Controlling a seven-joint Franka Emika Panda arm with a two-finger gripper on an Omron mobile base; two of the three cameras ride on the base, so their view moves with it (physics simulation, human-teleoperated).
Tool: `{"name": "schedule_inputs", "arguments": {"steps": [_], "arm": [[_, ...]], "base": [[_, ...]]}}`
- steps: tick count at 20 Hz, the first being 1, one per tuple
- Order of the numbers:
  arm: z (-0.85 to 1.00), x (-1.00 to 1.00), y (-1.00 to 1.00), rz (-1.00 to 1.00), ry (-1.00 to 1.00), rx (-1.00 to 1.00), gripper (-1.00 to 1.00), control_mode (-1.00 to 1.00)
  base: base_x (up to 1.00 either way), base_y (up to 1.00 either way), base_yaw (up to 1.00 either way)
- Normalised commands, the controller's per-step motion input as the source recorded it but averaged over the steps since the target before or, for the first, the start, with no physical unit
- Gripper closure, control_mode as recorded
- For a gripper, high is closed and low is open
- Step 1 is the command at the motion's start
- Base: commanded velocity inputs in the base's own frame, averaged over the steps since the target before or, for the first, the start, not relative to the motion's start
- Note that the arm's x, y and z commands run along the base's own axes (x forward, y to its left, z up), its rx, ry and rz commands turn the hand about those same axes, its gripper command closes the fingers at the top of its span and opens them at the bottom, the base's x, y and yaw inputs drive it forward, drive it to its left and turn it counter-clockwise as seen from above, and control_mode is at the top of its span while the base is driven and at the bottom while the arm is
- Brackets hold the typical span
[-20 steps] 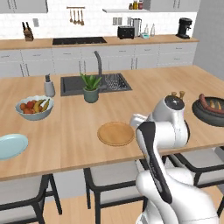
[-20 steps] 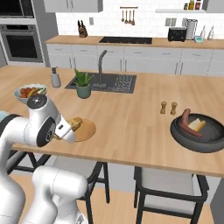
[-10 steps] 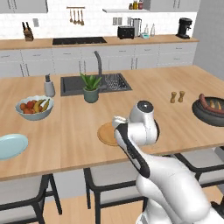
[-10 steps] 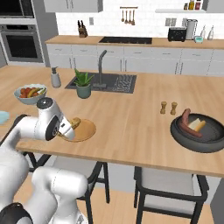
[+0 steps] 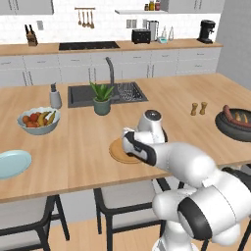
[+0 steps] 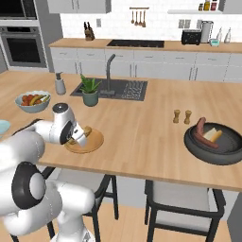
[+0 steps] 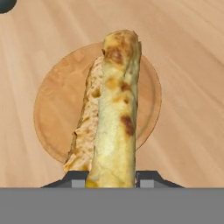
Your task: Place one bun and one sausage from the bowl on each plate.
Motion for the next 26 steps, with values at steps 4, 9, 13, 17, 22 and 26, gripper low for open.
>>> {"name": "schedule_inputs", "arguments": {"steps": [4,9,13,17,22,26], "arm": [[-0.37,0.25,0.0,0.0,0.0,0.0,1.0,-1.0],[-0.4,0.01,0.08,0.0,0.0,0.0,1.0,-1.0],[-0.11,0.04,0.09,0.0,0.0,0.0,-1.0,-1.0],[0.01,0.18,0.0,0.0,-0.04,0.0,-1.0,-1.0],[0.57,-0.1,0.0,0.0,-0.21,0.0,-1.0,-1.0],[0.77,-0.95,-0.2,-0.01,-0.22,0.0,-1.0,-1.0]], "base": [[0.0,0.0,0.0],[0.0,0.0,0.0],[0.0,0.0,0.0],[0.0,0.0,0.0],[0.0,0.0,0.0],[0.0,0.0,0.0]]}}
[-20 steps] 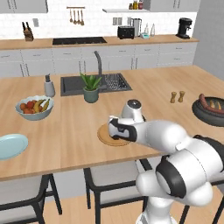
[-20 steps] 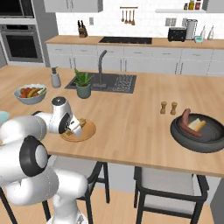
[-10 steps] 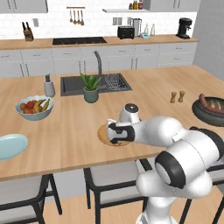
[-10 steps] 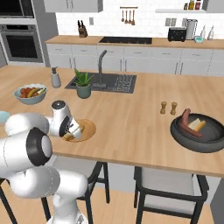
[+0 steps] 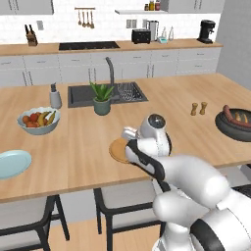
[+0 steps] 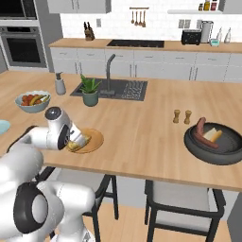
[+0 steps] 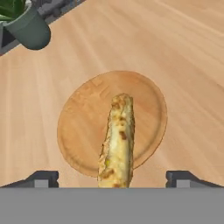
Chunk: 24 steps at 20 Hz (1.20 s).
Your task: Place one bun and one sausage from the bowl on each plate.
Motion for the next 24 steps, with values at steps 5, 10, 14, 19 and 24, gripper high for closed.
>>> {"name": "schedule_inputs", "arguments": {"steps": [5,10,14,19,24], "arm": [[0.34,-1.0,-0.53,-0.04,-0.18,0.07,-1.0,-1.0],[0.26,-0.76,-0.09,-0.03,-0.11,0.01,-1.0,-1.0],[0.02,-0.19,0.0,-0.02,0.0,0.0,-1.0,1.0],[0.0,0.0,0.0,0.0,0.0,0.0,-1.0,1.0],[0.0,0.0,0.0,0.0,0.0,0.0,-1.0,1.0]], "base": [[0.0,0.0,0.0],[0.0,0.0,0.0],[-0.75,-0.2,-0.1],[-0.72,-0.89,-0.24],[0.08,-1.0,-0.16]]}}
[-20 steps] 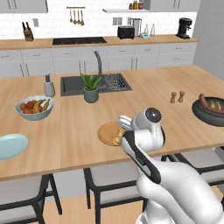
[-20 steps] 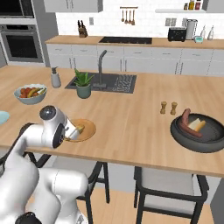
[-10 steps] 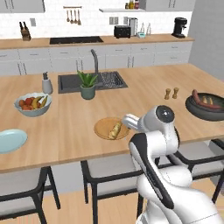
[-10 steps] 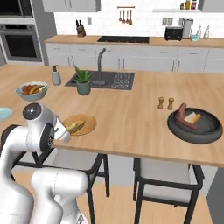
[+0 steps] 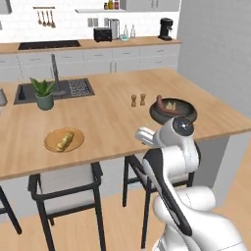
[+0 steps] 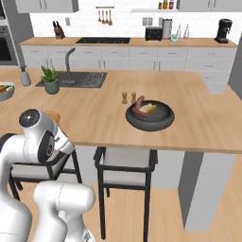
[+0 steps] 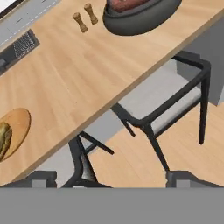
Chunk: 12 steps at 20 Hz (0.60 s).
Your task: Place one bun and one sausage from the bowl on each plate.
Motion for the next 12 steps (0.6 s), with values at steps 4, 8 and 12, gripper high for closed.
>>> {"name": "schedule_inputs", "arguments": {"steps": [4,8,12], "arm": [[0.0,0.0,0.0,0.0,0.0,0.0,-1.0,1.0],[0.0,0.0,0.0,0.0,0.0,0.0,-1.0,1.0],[0.0,0.0,0.0,0.0,0.0,0.0,-1.0,1.0]], "base": [[0.5,-0.92,-0.13],[0.96,-0.51,-0.1],[1.0,-0.29,-0.04]]}}
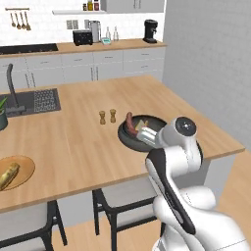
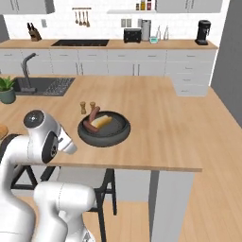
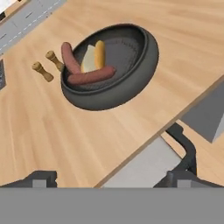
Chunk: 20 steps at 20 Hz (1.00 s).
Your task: Place one bun and one sausage from the bowl on each plate.
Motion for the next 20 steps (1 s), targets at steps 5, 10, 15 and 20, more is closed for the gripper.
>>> {"name": "schedule_inputs", "arguments": {"steps": [5,10,15,20], "arm": [[0.0,0.78,-0.11,0.0,0.0,0.07,-1.0,-1.0],[0.11,0.92,-0.02,0.09,0.0,0.05,-1.0,-1.0],[0.28,0.23,-0.01,0.41,-0.01,-0.08,-1.0,-1.0],[0.1,0.0,0.0,0.43,0.04,-0.41,-1.0,-1.0]], "base": [[0.2,-0.03,0.0],[0.0,0.0,0.0],[0.0,0.0,0.0],[0.0,0.0,0.0]]}}
